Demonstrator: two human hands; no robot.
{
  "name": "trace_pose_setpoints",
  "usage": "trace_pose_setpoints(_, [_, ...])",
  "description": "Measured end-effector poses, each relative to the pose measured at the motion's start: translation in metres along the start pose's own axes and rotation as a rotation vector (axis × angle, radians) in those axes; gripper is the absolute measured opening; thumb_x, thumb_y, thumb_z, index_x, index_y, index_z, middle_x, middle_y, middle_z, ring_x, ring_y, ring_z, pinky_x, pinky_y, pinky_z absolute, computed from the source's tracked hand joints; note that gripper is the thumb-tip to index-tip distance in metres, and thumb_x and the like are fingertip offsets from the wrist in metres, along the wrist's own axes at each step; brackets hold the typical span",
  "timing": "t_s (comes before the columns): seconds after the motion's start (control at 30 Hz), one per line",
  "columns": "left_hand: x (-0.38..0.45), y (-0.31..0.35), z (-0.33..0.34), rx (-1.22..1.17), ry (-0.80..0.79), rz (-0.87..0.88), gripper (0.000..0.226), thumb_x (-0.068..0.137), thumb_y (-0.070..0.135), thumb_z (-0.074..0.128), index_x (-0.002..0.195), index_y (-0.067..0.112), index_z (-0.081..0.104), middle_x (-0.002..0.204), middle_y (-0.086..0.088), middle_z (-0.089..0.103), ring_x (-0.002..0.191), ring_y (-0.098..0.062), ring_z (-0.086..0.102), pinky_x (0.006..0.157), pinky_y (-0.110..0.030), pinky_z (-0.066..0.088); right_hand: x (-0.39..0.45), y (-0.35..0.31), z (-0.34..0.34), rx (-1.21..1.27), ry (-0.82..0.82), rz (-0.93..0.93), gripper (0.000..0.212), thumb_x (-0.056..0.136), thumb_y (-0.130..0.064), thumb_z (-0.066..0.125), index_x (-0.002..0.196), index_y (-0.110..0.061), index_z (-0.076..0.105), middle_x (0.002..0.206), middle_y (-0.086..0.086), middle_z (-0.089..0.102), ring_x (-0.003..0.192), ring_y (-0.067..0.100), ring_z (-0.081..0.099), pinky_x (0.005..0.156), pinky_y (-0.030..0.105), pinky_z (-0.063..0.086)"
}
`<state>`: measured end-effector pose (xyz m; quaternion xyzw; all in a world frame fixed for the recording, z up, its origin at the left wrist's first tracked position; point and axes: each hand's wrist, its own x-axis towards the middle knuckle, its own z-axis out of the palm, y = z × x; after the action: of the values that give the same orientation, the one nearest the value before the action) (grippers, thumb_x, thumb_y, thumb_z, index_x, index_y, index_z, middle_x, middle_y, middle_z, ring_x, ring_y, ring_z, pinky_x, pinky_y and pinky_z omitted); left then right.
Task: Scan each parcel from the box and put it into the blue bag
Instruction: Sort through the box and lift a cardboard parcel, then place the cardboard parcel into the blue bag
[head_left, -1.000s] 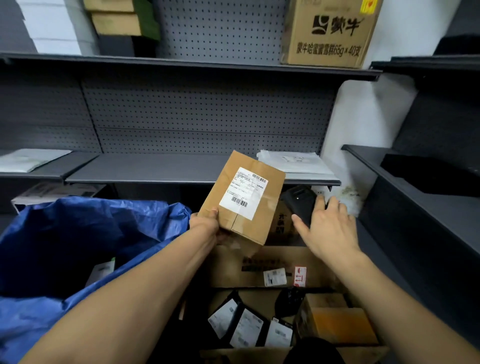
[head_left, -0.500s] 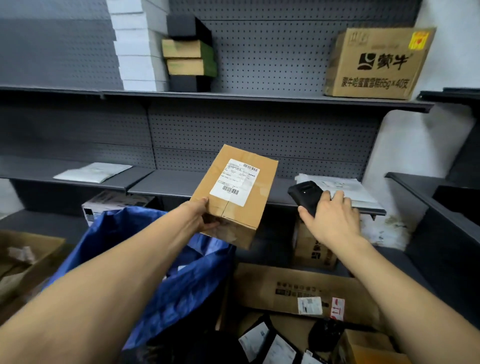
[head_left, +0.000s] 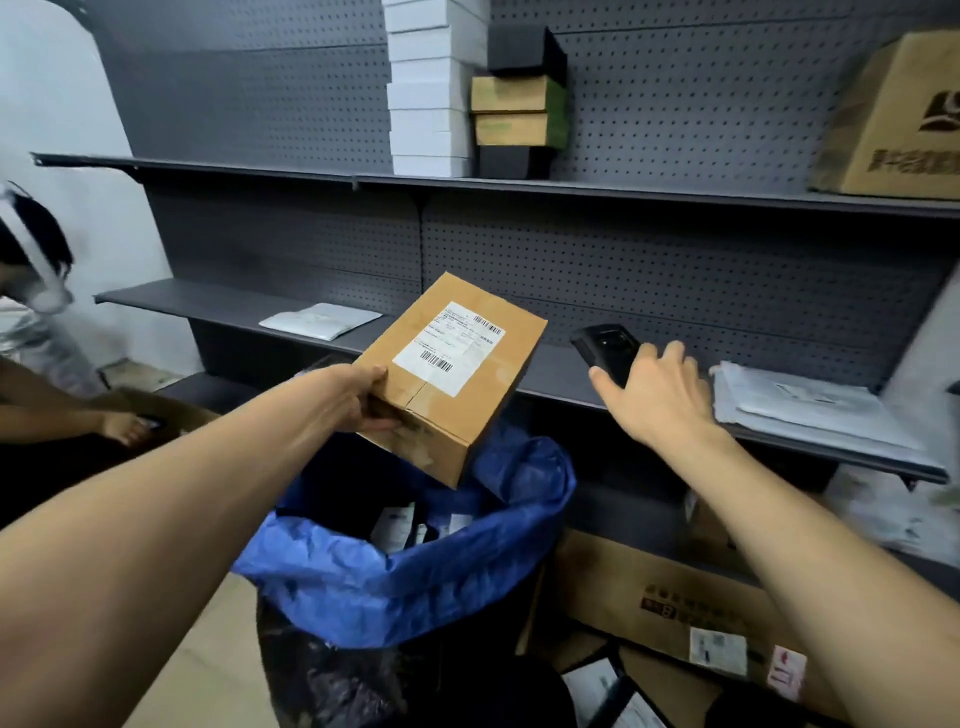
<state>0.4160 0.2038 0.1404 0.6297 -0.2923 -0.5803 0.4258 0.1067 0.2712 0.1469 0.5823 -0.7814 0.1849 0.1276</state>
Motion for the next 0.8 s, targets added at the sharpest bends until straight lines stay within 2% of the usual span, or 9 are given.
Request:
trace_pose_setpoints(0.03, [0.002, 0.001, -0.010, 0.014, 0.006, -0.010, 0.021, 0.103, 0.024, 0.050, 0.090, 0.009, 0.045, 0.085, -0.013, 0.053, 0.113, -0.034, 0.057, 0.074, -0.053, 0.057, 0.001, -0.008, 0.001, 0.010, -0.002, -0.011, 0.081, 0.093, -0.068, 0.041, 0.133, 0.002, 0.047, 0.129, 0.023, 0.047, 0.118, 0.041, 0.047, 0.093, 0.048, 0.044])
trace_pose_setpoints(0.07, [0.004, 0.002, -0.018, 0.034, 0.010, -0.014, 0.019, 0.103, 0.023, 0.050, 0.092, 0.008, 0.046, 0.085, -0.014, 0.052, 0.104, -0.034, 0.057, 0.076, -0.053, 0.057, 0.004, -0.015, 0.002, 0.025, -0.002, -0.022, 0.081, 0.093, -0.068, 0.041, 0.133, 0.002, 0.047, 0.129, 0.023, 0.047, 0.118, 0.041, 0.047, 0.093, 0.048, 0.044])
trace_pose_setpoints(0.1, [0.007, 0.001, -0.027, 0.043, 0.019, -0.024, 0.019, 0.103, 0.021, 0.050, 0.094, 0.006, 0.045, 0.085, -0.015, 0.051, 0.098, -0.034, 0.056, 0.087, -0.053, 0.055, 0.005, -0.021, 0.004, 0.035, -0.006, -0.032, 0.081, 0.093, -0.067, 0.041, 0.133, 0.003, 0.047, 0.129, 0.023, 0.046, 0.118, 0.041, 0.047, 0.093, 0.048, 0.044])
trace_pose_setpoints(0.17, [0.013, -0.002, -0.041, 0.071, 0.053, -0.044, 0.019, 0.103, 0.019, 0.051, 0.095, 0.003, 0.045, 0.086, -0.017, 0.049, 0.101, -0.034, 0.052, 0.104, -0.055, 0.044, 0.009, -0.034, 0.007, 0.052, -0.010, -0.049, 0.081, 0.093, -0.067, 0.041, 0.134, 0.003, 0.046, 0.129, 0.022, 0.046, 0.118, 0.041, 0.047, 0.093, 0.048, 0.044])
trace_pose_setpoints(0.23, [0.025, -0.009, -0.053, 0.120, 0.069, -0.070, 0.020, 0.103, 0.021, 0.051, 0.106, 0.002, 0.044, 0.088, -0.018, 0.048, 0.109, -0.037, 0.051, 0.107, -0.054, 0.041, 0.011, -0.046, 0.011, 0.059, -0.021, -0.061, 0.081, 0.093, -0.067, 0.041, 0.134, 0.002, 0.046, 0.130, 0.022, 0.046, 0.119, 0.040, 0.046, 0.094, 0.048, 0.043])
trace_pose_setpoints(0.4, [0.051, -0.026, -0.078, 0.217, 0.040, -0.164, 0.056, 0.098, 0.026, 0.060, 0.140, -0.002, 0.035, 0.118, -0.027, 0.045, 0.114, -0.044, 0.055, 0.102, -0.051, 0.046, 0.012, -0.062, 0.026, 0.069, -0.058, -0.094, 0.080, 0.094, -0.066, 0.041, 0.135, 0.002, 0.045, 0.131, 0.023, 0.045, 0.121, 0.040, 0.045, 0.095, 0.049, 0.042])
trace_pose_setpoints(0.53, [0.063, -0.028, -0.086, 0.238, 0.025, -0.225, 0.056, 0.098, 0.026, 0.059, 0.139, 0.001, 0.031, 0.120, -0.031, 0.048, 0.112, -0.049, 0.057, 0.087, -0.050, 0.055, 0.015, -0.069, 0.042, 0.069, -0.087, -0.095, 0.080, 0.093, -0.067, 0.041, 0.134, 0.002, 0.047, 0.131, 0.023, 0.045, 0.120, 0.041, 0.046, 0.095, 0.049, 0.043])
trace_pose_setpoints(0.63, [0.075, -0.028, -0.089, 0.270, 0.003, -0.257, 0.060, 0.098, 0.027, 0.060, 0.142, 0.002, 0.028, 0.129, -0.030, 0.046, 0.121, -0.049, 0.053, 0.098, -0.052, 0.048, 0.018, -0.071, 0.055, 0.063, -0.106, -0.091, 0.079, 0.093, -0.067, 0.042, 0.133, 0.002, 0.047, 0.130, 0.023, 0.045, 0.120, 0.041, 0.046, 0.095, 0.049, 0.043])
trace_pose_setpoints(0.8, [0.093, -0.034, -0.081, 0.341, 0.019, -0.255, 0.065, 0.096, 0.025, 0.062, 0.146, 0.000, 0.028, 0.141, -0.030, 0.043, 0.124, -0.047, 0.050, 0.100, -0.057, 0.046, 0.023, -0.073, 0.076, 0.068, -0.140, -0.094, 0.078, 0.094, -0.066, 0.042, 0.131, 0.002, 0.048, 0.128, 0.022, 0.046, 0.118, 0.041, 0.047, 0.094, 0.049, 0.043])
